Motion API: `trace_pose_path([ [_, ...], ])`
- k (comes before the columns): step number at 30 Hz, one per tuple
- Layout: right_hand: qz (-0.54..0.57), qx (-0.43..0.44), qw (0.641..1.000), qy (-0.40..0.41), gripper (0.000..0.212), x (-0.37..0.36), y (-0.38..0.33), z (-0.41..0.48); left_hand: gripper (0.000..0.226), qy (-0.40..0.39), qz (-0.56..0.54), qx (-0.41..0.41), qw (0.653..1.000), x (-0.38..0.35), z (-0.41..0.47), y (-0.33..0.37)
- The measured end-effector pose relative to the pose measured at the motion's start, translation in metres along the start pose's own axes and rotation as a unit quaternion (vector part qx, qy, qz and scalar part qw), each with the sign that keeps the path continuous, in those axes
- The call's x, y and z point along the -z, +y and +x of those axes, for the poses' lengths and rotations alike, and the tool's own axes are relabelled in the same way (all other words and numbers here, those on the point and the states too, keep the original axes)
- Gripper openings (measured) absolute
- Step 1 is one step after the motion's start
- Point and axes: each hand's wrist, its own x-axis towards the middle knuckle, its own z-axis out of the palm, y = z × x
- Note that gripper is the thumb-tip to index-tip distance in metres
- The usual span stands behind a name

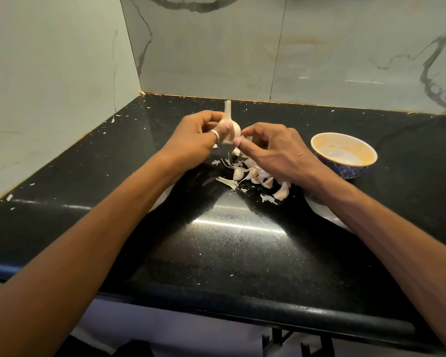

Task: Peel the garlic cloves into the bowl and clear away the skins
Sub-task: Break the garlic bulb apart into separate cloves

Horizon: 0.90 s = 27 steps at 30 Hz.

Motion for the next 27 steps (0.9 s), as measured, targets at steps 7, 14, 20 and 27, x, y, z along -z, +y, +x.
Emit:
trace_pose_path([
  [7,0.003,0.020,0.999,-0.042,0.034,0.002,-0.016,0.009,0.014,0.153,-0.043,0.042,0.986,0.015,0.011,-0.004],
  [14,-0.100,0.089,0.974,-0.184,0.058,-0.045,-0.043,0.045,0.005,0.228,-0.018,0.067,0.971,0.018,0.020,-0.016],
  [20,-0.128,0.136,0.960,-0.211,0.040,-0.053,-0.040,0.044,0.014,0.217,0.023,0.099,0.971,0.015,0.023,-0.028],
  [27,-0.139,0.136,0.965,-0.175,0.038,-0.015,-0.020,0.009,0.021,0.166,0.114,0.086,0.976,0.004,0.017,-0.028],
])
